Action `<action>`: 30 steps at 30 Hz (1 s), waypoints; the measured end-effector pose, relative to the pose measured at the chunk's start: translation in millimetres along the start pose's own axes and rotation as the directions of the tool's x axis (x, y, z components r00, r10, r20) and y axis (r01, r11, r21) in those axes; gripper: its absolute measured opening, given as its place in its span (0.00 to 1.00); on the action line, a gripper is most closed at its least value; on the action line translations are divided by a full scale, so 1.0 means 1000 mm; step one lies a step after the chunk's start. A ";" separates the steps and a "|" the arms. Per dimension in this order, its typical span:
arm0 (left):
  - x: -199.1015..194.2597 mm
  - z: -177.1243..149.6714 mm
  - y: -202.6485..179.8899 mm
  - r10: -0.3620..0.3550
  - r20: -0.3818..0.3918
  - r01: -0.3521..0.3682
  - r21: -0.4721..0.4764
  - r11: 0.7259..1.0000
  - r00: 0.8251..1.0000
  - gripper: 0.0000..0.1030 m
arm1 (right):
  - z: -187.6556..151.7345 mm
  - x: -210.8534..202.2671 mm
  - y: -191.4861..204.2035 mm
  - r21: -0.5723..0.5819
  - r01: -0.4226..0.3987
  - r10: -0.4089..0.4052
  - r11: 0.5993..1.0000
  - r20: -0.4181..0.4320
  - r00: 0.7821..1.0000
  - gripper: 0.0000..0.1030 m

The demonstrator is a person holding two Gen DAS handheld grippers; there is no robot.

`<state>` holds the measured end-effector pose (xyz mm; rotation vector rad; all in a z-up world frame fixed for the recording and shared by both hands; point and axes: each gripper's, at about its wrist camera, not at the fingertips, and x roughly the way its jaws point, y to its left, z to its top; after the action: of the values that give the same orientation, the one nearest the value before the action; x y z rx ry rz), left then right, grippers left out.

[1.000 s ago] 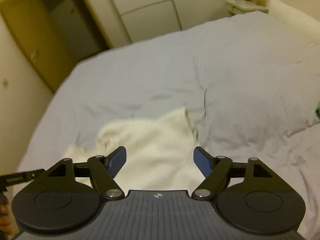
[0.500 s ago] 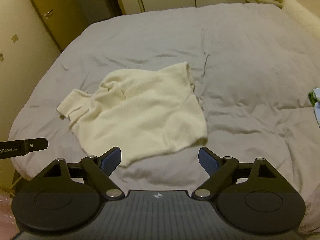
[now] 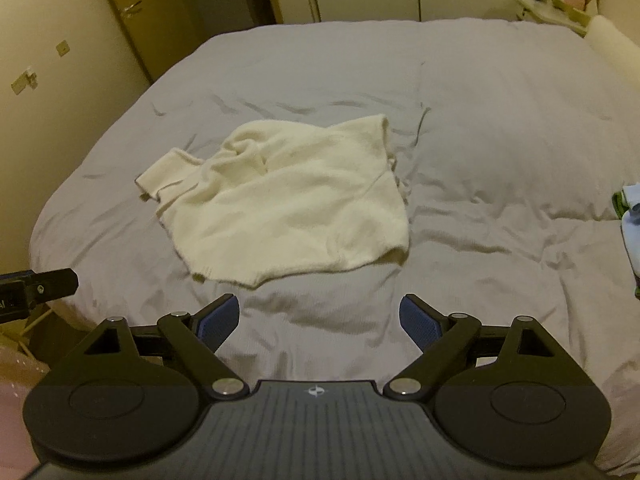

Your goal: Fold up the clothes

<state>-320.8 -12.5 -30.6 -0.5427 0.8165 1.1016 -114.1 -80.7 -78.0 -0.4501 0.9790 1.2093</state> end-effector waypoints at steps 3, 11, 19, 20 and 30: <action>-0.005 -0.007 -0.004 0.011 0.003 -0.011 0.012 1.000 1.000 0.65 | -0.009 -0.006 -0.003 -0.006 -0.002 0.002 1.000 -0.001 1.000 0.87; -0.009 -0.016 -0.010 0.012 -0.007 -0.012 0.031 0.999 1.000 0.67 | -0.023 -0.014 -0.011 0.005 0.006 -0.006 1.000 -0.005 1.000 0.87; 0.000 -0.015 -0.006 0.000 -0.014 0.001 0.042 0.999 1.000 0.68 | -0.025 -0.014 -0.006 -0.007 0.016 -0.016 1.000 -0.010 1.000 0.87; 0.002 -0.014 -0.005 -0.004 -0.014 0.004 0.042 0.999 1.000 0.68 | -0.024 -0.014 -0.006 -0.007 0.019 -0.019 1.000 -0.010 1.000 0.87; 0.034 0.010 0.028 -0.021 -0.037 0.023 0.052 0.998 0.999 0.68 | 0.001 0.013 0.016 0.011 0.054 -0.054 0.998 -0.028 0.998 0.87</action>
<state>-336.8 24.3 -51.5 -0.5278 0.8664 1.0503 -128.1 -67.4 -85.1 -0.4825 0.9908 1.1508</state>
